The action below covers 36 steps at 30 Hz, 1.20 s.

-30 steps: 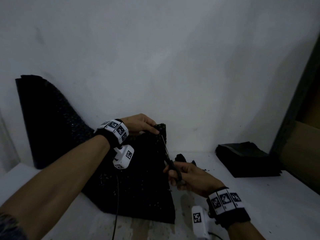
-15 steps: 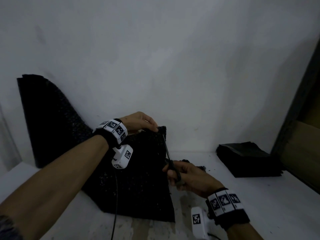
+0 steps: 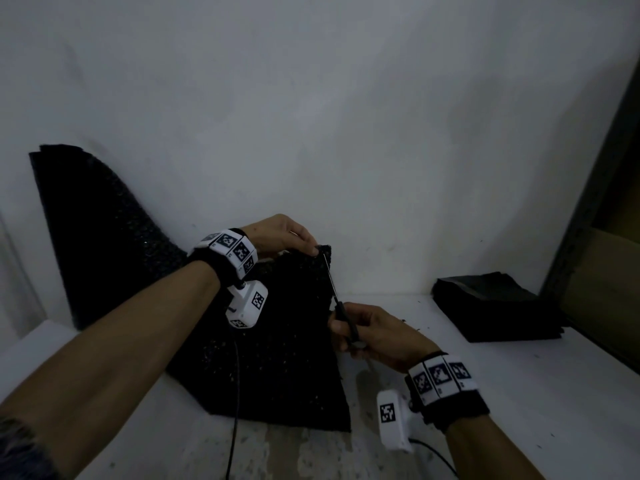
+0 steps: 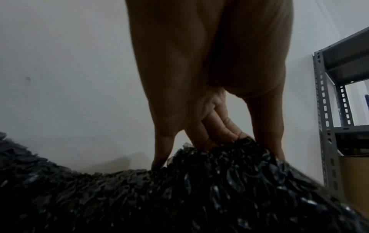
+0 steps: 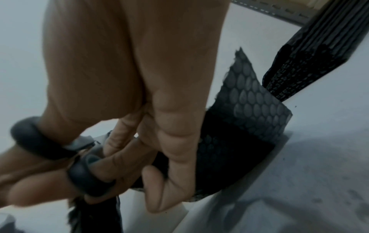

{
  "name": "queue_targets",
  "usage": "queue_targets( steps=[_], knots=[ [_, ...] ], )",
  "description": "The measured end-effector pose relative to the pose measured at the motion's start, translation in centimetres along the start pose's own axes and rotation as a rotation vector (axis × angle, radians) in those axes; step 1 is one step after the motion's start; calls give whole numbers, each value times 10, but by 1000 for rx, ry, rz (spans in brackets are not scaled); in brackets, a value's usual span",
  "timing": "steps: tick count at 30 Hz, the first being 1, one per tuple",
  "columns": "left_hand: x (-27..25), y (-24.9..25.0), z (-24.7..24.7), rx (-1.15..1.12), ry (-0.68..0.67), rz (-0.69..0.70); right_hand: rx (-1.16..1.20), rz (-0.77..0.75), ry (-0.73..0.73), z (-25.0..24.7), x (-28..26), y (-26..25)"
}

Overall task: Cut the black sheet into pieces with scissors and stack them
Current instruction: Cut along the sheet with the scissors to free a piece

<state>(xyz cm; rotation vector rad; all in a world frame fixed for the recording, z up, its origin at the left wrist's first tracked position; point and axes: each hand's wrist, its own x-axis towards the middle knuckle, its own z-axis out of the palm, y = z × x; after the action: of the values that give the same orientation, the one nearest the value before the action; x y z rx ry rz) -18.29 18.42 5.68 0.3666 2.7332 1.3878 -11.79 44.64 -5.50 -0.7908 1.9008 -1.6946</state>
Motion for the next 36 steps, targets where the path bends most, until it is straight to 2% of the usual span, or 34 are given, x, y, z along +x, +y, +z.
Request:
queue_targets(
  steps=[8, 13, 22, 30, 36],
  knots=[
    [-5, 6, 4, 8, -8, -9, 8, 1, -20, -6, 11, -8],
    [-8, 9, 3, 21, -10, -24, 24, -55, -10, -2, 11, -3],
    [-16, 13, 8, 62, -4, -24, 34, 9, 36, 4, 10, -5],
    [-21, 14, 12, 72, 0, -34, 157, -106, 49, 11, 13, -10],
    [-22, 5, 17, 101, -2, 4, 134, -30, 61, 6, 7, -13]
  ],
)
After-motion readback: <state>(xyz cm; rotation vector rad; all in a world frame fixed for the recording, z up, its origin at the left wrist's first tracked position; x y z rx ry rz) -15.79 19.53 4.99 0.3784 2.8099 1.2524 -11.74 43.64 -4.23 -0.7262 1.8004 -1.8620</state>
